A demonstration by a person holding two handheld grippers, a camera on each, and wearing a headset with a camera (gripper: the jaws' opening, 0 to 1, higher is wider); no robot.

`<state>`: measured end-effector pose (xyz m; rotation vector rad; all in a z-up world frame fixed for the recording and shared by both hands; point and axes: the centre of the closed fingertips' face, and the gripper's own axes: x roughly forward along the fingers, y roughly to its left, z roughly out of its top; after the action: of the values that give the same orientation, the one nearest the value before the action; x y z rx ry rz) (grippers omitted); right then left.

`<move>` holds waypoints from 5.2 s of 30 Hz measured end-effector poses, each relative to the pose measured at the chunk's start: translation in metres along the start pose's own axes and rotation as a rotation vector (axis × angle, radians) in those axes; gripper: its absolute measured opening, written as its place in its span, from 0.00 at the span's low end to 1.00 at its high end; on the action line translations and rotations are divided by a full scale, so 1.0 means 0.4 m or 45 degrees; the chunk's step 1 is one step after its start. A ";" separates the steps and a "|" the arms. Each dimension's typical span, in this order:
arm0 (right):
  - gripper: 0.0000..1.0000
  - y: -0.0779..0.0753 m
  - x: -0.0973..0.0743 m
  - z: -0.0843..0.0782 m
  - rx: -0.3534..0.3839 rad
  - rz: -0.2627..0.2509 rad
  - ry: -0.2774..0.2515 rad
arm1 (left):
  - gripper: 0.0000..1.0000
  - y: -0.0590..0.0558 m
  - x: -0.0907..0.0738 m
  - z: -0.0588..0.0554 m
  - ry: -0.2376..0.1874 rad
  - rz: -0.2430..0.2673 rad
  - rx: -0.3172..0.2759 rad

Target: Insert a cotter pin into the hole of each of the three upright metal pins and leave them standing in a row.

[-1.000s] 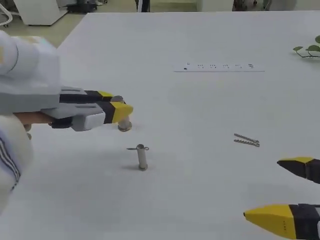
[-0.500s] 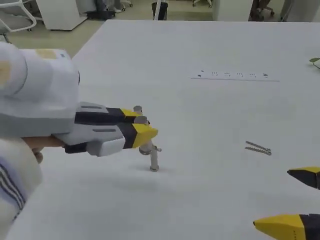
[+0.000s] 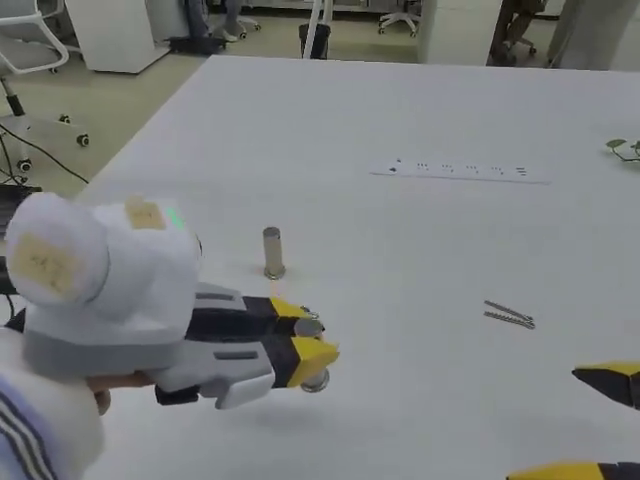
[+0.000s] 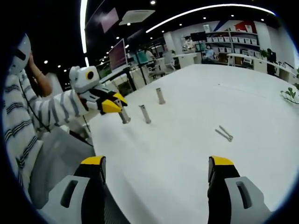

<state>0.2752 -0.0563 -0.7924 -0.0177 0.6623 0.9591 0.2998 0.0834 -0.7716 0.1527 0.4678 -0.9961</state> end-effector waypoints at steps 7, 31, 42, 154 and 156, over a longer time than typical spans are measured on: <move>0.92 -0.002 0.004 -0.009 0.011 -0.007 0.017 | 0.11 -0.002 0.029 -0.036 0.021 -0.022 0.040; 0.92 0.000 0.014 -0.023 0.016 -0.007 0.062 | 0.11 -0.015 0.087 -0.114 0.074 -0.042 0.120; 0.91 0.003 0.019 -0.029 0.023 -0.007 0.067 | 0.12 -0.021 0.082 -0.111 0.043 -0.053 0.104; 0.58 -0.287 0.175 -0.018 -0.548 0.129 0.797 | 0.97 -0.046 -0.144 -0.119 -0.144 0.126 -0.359; 0.57 -0.288 0.174 -0.017 -0.547 0.126 0.797 | 0.97 -0.047 -0.143 -0.122 -0.140 0.124 -0.362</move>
<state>0.3869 -0.0739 -0.8658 -0.6935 1.0215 1.1866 0.2431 0.1337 -0.7879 -0.1326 0.4915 -0.8282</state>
